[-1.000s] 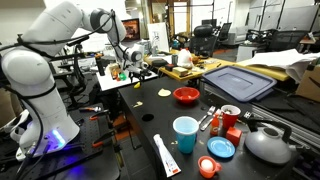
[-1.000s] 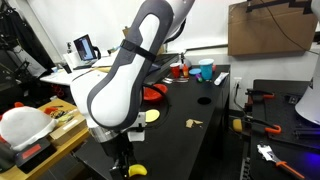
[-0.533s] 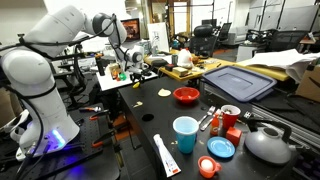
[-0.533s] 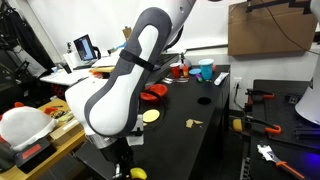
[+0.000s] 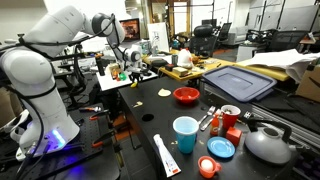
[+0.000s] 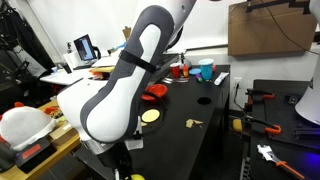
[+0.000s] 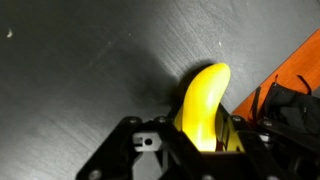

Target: Move the banana to the right

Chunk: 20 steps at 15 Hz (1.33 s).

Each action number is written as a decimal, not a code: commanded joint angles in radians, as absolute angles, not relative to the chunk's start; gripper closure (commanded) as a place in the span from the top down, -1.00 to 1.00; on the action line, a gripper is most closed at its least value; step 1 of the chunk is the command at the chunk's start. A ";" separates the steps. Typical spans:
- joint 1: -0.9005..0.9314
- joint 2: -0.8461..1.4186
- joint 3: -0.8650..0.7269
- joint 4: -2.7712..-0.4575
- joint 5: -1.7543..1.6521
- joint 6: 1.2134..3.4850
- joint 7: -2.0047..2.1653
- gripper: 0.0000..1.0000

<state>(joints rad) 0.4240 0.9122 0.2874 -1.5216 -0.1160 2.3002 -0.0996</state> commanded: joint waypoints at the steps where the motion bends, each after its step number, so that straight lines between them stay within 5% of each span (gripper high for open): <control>1: 0.446 0.848 0.262 -1.559 -0.125 2.280 -0.067 -0.84; 20: 0.389 0.219 0.054 -2.165 -0.254 2.340 0.507 -0.85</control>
